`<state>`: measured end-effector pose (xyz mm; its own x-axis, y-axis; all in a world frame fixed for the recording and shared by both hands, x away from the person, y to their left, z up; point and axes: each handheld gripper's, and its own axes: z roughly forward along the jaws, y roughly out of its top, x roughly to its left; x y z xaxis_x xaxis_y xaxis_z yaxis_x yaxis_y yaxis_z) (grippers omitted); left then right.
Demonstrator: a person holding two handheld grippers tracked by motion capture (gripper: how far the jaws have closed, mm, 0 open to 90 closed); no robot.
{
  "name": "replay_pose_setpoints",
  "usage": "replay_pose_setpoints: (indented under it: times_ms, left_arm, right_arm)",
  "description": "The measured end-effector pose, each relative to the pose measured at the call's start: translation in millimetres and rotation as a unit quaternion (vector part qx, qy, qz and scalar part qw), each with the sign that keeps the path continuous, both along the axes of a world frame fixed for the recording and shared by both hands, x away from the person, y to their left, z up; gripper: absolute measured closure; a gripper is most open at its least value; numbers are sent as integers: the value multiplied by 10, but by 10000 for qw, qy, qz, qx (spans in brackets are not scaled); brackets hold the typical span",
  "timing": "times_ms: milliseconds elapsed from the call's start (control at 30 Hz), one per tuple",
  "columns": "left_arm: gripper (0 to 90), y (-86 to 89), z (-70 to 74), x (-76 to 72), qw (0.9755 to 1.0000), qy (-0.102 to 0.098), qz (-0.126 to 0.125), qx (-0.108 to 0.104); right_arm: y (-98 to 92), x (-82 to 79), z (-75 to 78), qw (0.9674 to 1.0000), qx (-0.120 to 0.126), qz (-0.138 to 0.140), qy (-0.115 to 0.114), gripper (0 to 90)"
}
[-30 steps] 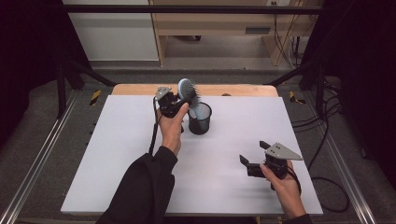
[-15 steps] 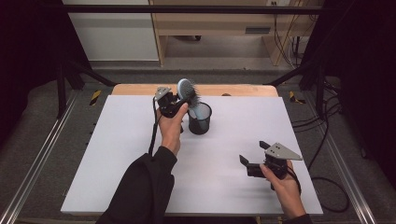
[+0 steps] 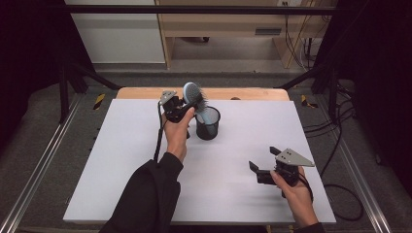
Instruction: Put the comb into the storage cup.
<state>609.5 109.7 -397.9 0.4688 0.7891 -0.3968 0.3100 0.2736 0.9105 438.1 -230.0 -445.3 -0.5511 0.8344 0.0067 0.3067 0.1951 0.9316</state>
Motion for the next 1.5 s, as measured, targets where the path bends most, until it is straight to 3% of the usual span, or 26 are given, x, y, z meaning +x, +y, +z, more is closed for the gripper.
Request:
replay_pose_setpoints:
  times_ms: [1500]
  left_arm:
    - [433, 100, -67, 0, 9998, 90, 145, -31]
  right_arm:
    - [7, 1, -4, 10000, -15, 24, 28, 58]
